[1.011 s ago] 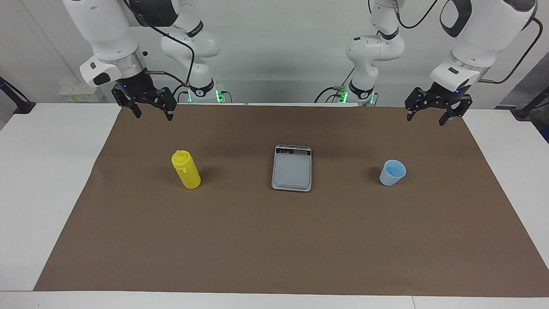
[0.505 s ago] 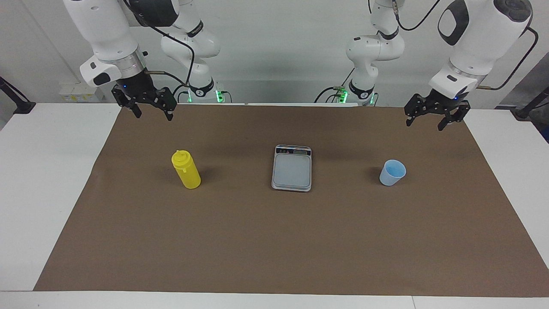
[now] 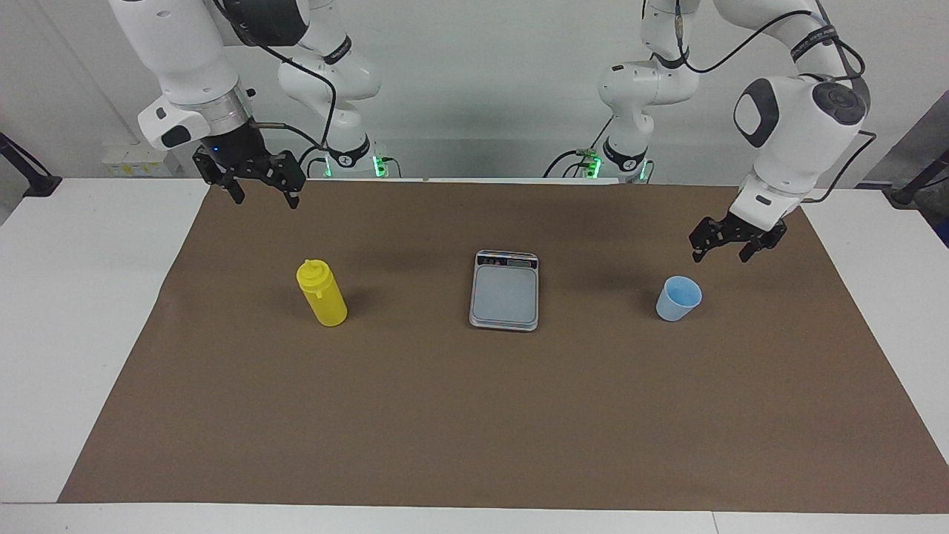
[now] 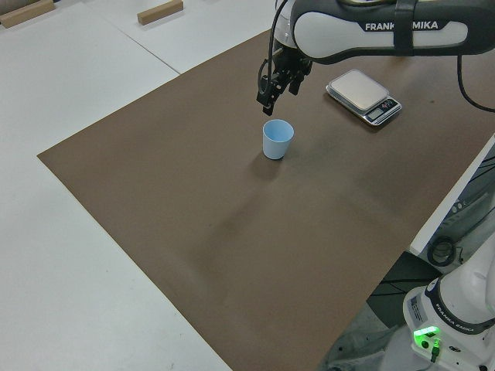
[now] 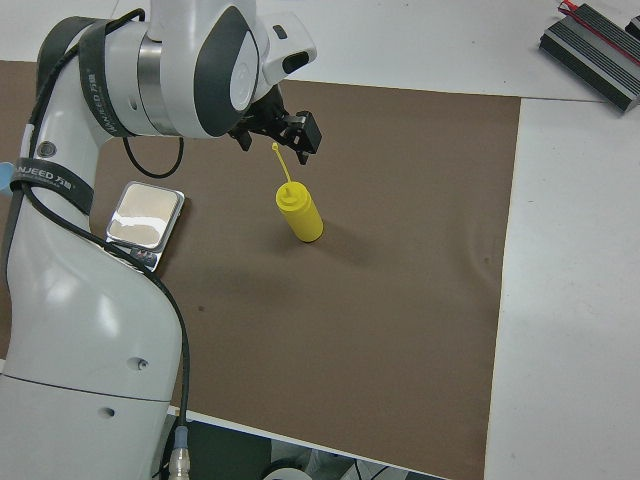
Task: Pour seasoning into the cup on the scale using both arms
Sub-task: 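Reach the left gripper to the blue cup and grasp it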
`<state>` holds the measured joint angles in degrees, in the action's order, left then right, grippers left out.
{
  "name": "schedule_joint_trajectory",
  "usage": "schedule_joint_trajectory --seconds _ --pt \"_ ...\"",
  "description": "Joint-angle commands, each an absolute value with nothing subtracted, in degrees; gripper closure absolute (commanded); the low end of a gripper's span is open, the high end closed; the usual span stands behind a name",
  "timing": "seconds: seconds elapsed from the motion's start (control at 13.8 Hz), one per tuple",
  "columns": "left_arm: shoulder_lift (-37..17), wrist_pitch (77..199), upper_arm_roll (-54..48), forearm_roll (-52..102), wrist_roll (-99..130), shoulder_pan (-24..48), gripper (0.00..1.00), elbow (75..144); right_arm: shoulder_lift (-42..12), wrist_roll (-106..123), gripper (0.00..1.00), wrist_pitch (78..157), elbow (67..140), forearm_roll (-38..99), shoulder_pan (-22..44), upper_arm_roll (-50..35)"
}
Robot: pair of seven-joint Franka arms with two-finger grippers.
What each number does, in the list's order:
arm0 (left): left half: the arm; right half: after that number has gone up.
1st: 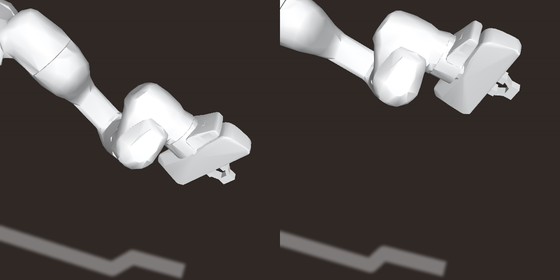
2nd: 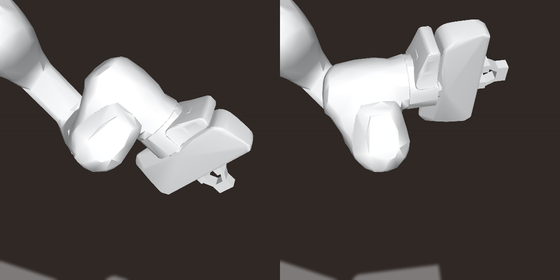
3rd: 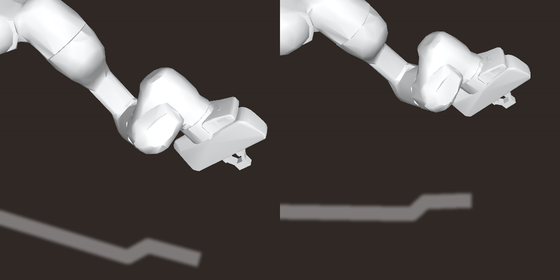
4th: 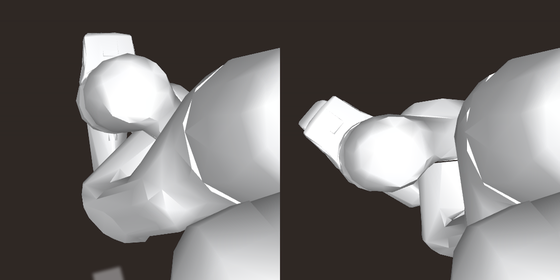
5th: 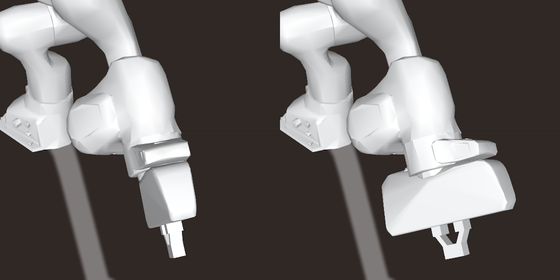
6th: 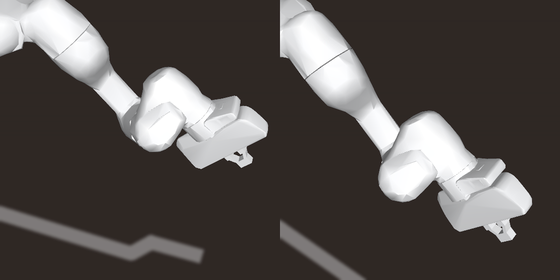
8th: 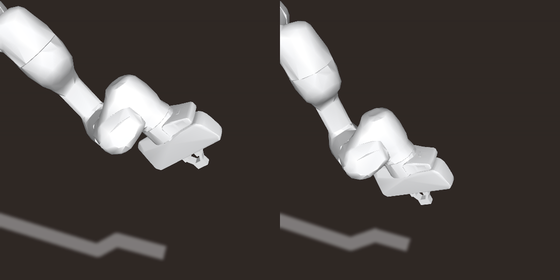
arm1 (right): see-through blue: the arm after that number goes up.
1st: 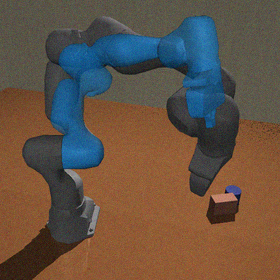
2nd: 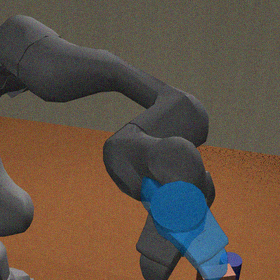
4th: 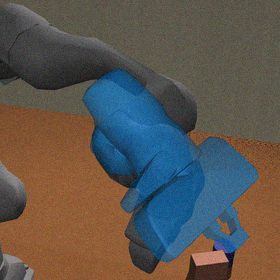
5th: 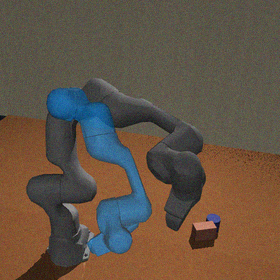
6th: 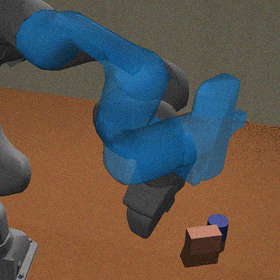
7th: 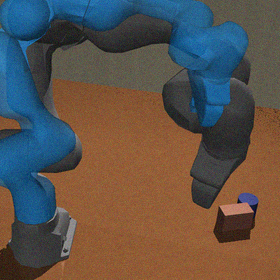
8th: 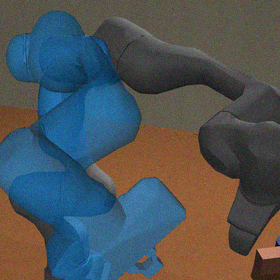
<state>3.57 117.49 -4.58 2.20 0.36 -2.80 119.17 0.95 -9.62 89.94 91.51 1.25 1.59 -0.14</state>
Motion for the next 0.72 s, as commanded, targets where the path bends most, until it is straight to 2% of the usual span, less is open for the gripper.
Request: schedule_joint_trajectory --seconds 0.0,0.22,0.65 --pt "4.2 125.3 -4.9 2.7 1.8 -3.3 0.0 125.8 2.1 -8.3 0.0 89.7 92.7 2.3 0.7 -0.5" --pt "3.7 130.7 -4.9 2.7 2.7 -3.4 0.0 129.9 2.1 -8.3 0.0 89.7 92.7 2.3 0.7 -0.5" --pt "1.4 133.2 -4.9 2.7 3.0 -4.0 0.0 131.0 2.1 -8.3 0.0 89.7 92.7 2.3 0.7 -0.5"
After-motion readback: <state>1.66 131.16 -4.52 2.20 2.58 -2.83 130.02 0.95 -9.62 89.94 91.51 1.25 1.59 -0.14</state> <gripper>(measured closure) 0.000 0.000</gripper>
